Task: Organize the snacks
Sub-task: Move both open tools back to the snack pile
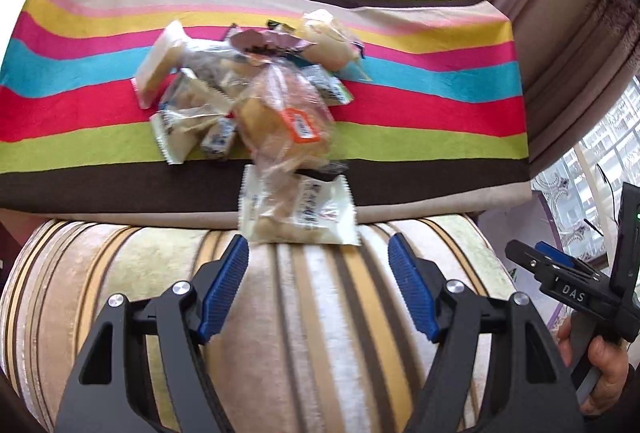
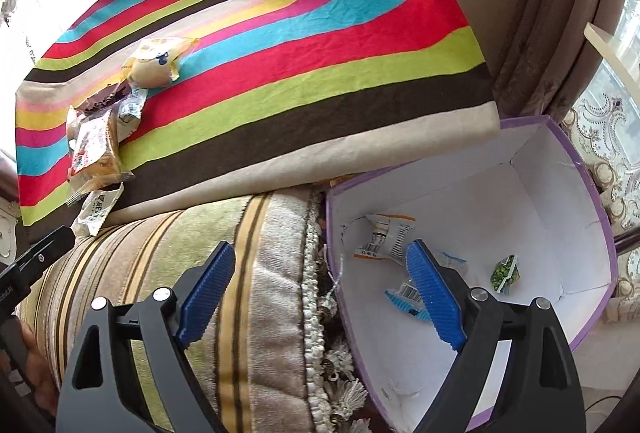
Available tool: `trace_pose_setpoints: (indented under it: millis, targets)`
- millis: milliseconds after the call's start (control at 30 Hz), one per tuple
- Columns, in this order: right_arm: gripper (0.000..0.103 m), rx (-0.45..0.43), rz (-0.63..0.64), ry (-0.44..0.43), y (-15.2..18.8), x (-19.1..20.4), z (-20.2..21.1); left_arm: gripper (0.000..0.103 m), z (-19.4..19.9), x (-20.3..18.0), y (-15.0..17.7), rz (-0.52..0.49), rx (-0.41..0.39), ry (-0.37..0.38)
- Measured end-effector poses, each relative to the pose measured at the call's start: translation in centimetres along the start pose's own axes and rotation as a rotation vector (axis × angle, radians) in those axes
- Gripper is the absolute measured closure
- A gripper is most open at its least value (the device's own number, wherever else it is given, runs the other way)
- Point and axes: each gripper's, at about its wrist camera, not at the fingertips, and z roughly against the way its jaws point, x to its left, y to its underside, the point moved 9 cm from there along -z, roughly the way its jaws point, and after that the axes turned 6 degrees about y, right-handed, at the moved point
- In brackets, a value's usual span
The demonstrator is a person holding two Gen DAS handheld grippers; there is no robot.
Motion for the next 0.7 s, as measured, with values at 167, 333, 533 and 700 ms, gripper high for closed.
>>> trace_pose_setpoints:
  millis: [167, 333, 533, 700]
  targets:
    - [0.016, -0.008, 0.053, -0.039, -0.4, 3.2, 0.3, 0.031, 1.2, 4.5, -0.3, 0.08, -0.031, -0.036]
    - [0.016, -0.036, 0.108, -0.06, -1.4, 6.7, 0.5, 0.031, 2.0, 7.4, -1.1, 0.128, -0.058, -0.049]
    - [0.016, -0.066, 0.145, -0.126, -2.5, 11.3, 0.5, 0.031, 2.4, 10.3, -1.8, 0.169, -0.081, -0.059]
    - [0.016, -0.089, 0.181, -0.19, -3.3, 15.3, 0.3, 0.031, 2.3, 11.7, -2.7, 0.19, -0.097, -0.065]
